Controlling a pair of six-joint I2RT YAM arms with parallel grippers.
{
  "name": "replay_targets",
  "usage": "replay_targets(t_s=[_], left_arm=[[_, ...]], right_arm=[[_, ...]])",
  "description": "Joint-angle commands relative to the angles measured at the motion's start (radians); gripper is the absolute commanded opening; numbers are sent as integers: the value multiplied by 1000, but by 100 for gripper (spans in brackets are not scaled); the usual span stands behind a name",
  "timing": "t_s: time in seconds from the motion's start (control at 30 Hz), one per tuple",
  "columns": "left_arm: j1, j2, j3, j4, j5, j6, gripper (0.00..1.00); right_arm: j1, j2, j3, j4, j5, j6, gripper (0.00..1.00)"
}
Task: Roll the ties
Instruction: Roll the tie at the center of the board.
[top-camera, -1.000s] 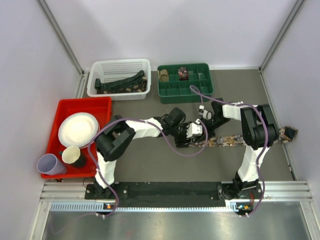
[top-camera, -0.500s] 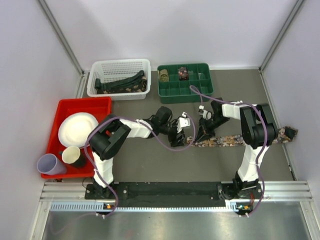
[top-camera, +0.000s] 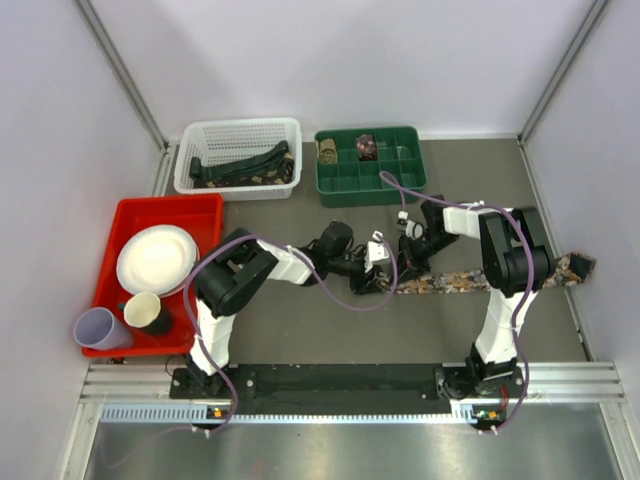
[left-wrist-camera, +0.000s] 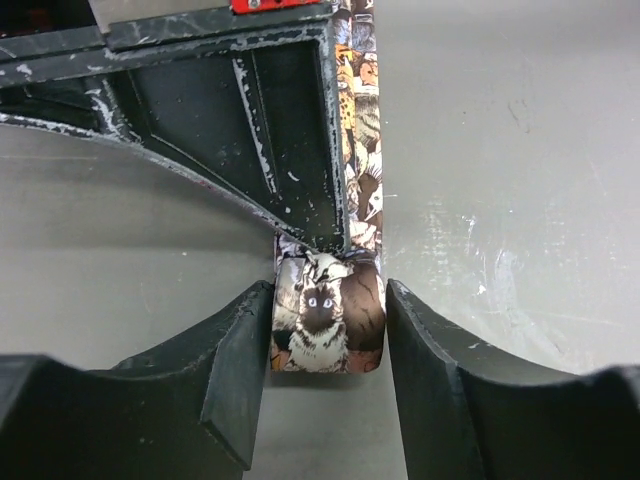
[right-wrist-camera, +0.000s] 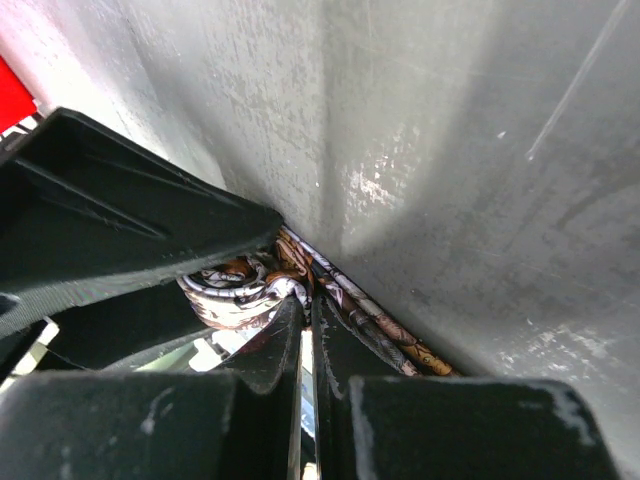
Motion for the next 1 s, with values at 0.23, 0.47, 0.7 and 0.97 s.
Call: replay_targets(t_s=[0.23,0.47,0.7,0.97], left_arm=[[-38,21,52,-275,-110,59,26],[-43,4,78,-546,-239,174,14],[-58,17,112,-635,-316,202,13],[-67,35,142,-665,-336,219,13]], right_arm=[[18,48,24,43,102,-43,1],[-19,-44,91,-84,-16,-94,33],[-45,-113,62,-112,-133,-115,45],[-19,-70,56,-31,-167,-31,43]])
